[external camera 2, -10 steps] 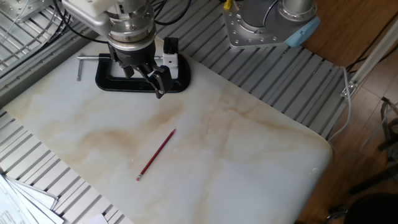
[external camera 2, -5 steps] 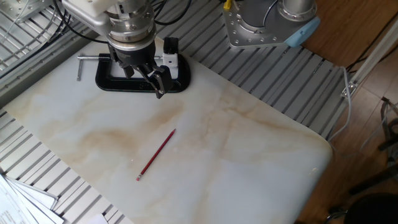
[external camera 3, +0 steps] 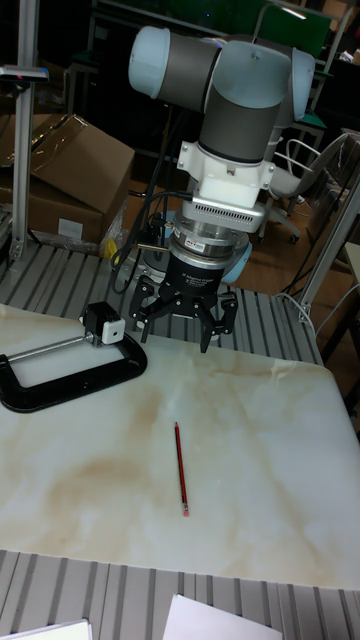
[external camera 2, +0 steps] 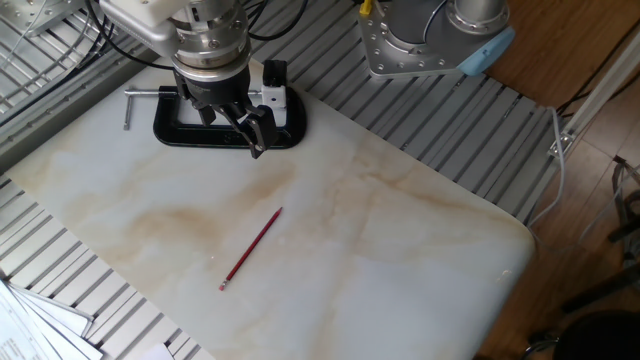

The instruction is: Insert the pencil into the pencil sharpener

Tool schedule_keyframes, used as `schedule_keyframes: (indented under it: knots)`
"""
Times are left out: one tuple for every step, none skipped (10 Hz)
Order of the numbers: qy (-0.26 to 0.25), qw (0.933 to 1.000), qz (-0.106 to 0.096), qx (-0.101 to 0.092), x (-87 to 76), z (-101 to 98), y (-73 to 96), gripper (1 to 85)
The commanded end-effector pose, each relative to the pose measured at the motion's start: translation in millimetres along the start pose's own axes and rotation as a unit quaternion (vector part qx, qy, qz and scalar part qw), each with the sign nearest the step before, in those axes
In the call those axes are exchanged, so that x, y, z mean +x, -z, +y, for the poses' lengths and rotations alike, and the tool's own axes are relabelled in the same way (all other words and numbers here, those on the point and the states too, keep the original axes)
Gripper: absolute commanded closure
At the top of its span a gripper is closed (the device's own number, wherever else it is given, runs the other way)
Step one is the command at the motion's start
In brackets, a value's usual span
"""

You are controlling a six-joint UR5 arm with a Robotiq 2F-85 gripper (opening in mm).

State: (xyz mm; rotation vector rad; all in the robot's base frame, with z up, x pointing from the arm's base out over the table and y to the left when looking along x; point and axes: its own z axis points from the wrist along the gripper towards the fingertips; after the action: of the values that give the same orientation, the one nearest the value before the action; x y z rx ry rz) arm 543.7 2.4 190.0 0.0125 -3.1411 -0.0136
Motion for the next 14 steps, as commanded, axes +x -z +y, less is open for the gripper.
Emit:
schedule_keyframes:
  knots:
    - [0.076,0.9931,0.036,-0.082,24.1,42.4,5.1,84.0]
    - [0.078,0.9938,0.031,-0.072,21.6,38.8,3.6,84.0]
    - [0.07,0.9947,0.034,-0.066,22.6,36.2,3.6,84.0]
    - [0.056,0.9962,0.03,-0.059,20.2,33.1,3.0,84.0]
    - [0.01,0.9986,0.034,-0.039,20.4,23.2,2.1,84.0]
    - [0.038,0.9986,0.013,-0.035,9.8,21.2,1.4,84.0]
    - [0.061,0.997,0.007,-0.046,7.5,27.1,1.9,82.7]
    - [0.086,0.9956,0.001,-0.037,4.9,22.3,1.4,79.0]
    - [0.088,0.9955,0.0,-0.035,4.1,21.5,1.4,69.3]
    - [0.082,0.9957,-0.001,-0.043,0.9,29.5,-0.4,66.0]
    - [0.081,0.9958,-0.006,-0.042,-8.2,38.7,-9.2,65.3]
    - [0.086,0.9953,-0.013,-0.043,-16.6,43.4,-19.6,64.7]
    - [0.085,0.9952,-0.02,-0.045,-25.8,48.9,-28.7,63.7]
    - [0.092,0.995,-0.024,-0.028,-34.3,45.1,-33.5,63.7]
